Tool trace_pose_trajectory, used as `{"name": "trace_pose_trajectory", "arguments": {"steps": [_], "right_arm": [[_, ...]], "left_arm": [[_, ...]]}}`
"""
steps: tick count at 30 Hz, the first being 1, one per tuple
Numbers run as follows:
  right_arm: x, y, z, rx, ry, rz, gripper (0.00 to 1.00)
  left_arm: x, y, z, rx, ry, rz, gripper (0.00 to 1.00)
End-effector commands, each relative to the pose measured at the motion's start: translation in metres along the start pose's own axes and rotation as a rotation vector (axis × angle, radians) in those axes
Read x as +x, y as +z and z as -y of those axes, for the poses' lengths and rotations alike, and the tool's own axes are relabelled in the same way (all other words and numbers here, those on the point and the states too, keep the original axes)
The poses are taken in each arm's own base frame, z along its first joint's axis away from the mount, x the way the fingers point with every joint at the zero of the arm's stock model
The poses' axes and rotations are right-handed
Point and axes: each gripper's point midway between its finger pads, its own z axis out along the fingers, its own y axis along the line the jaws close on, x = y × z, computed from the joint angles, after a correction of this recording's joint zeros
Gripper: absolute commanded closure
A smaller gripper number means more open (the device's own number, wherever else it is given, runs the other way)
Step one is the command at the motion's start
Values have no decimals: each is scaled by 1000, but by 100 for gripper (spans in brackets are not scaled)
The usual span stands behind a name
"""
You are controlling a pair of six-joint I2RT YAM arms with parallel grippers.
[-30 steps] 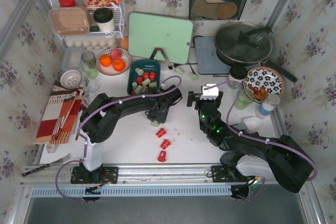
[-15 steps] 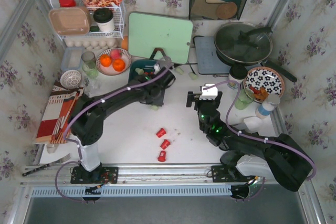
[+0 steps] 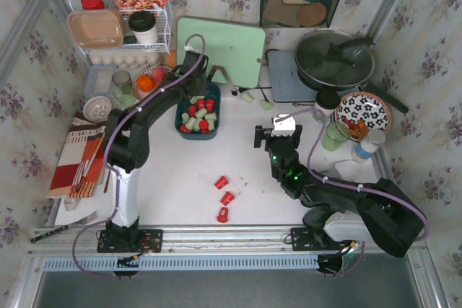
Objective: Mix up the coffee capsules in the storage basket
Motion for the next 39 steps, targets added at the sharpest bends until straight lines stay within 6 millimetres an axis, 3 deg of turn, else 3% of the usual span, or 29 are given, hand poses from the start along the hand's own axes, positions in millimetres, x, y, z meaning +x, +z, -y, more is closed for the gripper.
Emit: {"name": "trace_pose_trajectory", "arguments": {"steps": [1, 4, 8, 13, 17, 21, 31, 35, 39], "right_arm": [[-2, 3, 0, 12, -11, 1, 3], [3, 6, -3, 10, -25, -14, 3], [9, 9, -7, 6, -42, -40, 2], [15, 11, -11, -5, -50, -63, 2], [16, 12, -15, -18, -44, -69, 2], [19, 13, -15, -17, -46, -72, 2], [29, 22, -44, -196, -94, -127, 9], [32, 36, -49, -226, -116, -152, 11], [36, 55, -47, -222, -124, -189, 11]], "left_arm": [[-15, 28, 2, 83, -90, 22, 63], [-20, 34, 1, 110, -98, 58, 47], [-31, 20, 6, 160, -95, 108, 19], [-36, -22, -1, 156, -141, 157, 15], [-35, -75, -14, 113, -204, 155, 18], [-15, -131, -26, 98, -219, 133, 19], [75, -259, -45, 205, -144, -27, 19], [113, -290, -63, 200, -61, -38, 19], [157, -291, -82, 167, -8, -40, 19]]}}
